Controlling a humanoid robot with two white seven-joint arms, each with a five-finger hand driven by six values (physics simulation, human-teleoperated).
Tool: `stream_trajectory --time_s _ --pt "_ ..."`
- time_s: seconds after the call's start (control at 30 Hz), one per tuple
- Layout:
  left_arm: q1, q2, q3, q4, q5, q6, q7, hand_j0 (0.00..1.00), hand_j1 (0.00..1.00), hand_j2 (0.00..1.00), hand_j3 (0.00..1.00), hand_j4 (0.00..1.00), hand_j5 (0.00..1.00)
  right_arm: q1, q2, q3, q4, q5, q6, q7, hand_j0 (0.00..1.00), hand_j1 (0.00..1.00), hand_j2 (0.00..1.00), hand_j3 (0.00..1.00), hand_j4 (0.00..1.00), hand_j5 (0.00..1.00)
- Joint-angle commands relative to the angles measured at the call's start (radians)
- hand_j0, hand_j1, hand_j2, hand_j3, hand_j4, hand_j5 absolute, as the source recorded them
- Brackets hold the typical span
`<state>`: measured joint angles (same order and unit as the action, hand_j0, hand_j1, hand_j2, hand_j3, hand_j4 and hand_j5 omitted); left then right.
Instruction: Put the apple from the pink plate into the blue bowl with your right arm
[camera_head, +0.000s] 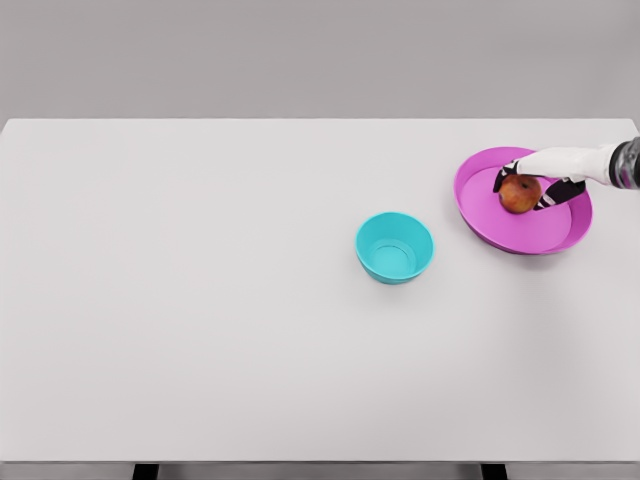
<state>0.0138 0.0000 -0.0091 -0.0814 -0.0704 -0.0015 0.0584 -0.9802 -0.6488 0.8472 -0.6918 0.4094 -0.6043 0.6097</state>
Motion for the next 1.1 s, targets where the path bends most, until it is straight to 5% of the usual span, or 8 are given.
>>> stream_trajectory --time_s 0.0,0.23,0.5,0.63,0.8,1.07 --pt "0.000 0.000 0.000 0.000 0.000 0.000 0.000 1.00 1.00 1.00 1.00 1.00 1.00 0.000 0.000 -0.002 -0.006 -0.001 -0.002 0.001 0.42 0.42 0.42 0.42 0.42 0.42" --pt "0.000 0.000 0.000 0.000 0.000 0.000 0.000 1.00 1.00 1.00 1.00 1.00 1.00 -0.011 -0.014 -0.013 -0.049 -0.004 -0.007 0.001 0.42 0.42 0.42 0.42 0.42 0.42" --pt "0.000 0.000 0.000 0.000 0.000 0.000 0.000 1.00 1.00 1.00 1.00 1.00 1.00 0.002 -0.080 -0.016 -0.278 -0.004 -0.007 0.001 0.43 0.43 0.43 0.43 0.43 0.43" --pt "0.000 0.000 0.000 0.000 0.000 0.000 0.000 1.00 1.00 1.00 1.00 1.00 1.00 0.003 -0.081 -0.017 -0.298 -0.006 -0.007 0.001 0.43 0.43 0.43 0.43 0.43 0.43" --pt "0.000 0.000 0.000 0.000 0.000 0.000 0.000 1.00 1.00 1.00 1.00 1.00 1.00 0.029 -0.094 -0.016 -0.480 -0.006 -0.007 0.001 0.43 0.43 0.43 0.43 0.43 0.43" --pt "0.000 0.000 0.000 0.000 0.000 0.000 0.000 1.00 1.00 1.00 1.00 1.00 1.00 0.043 -0.095 -0.011 -0.581 -0.006 -0.007 0.001 0.43 0.43 0.43 0.43 0.43 0.43"
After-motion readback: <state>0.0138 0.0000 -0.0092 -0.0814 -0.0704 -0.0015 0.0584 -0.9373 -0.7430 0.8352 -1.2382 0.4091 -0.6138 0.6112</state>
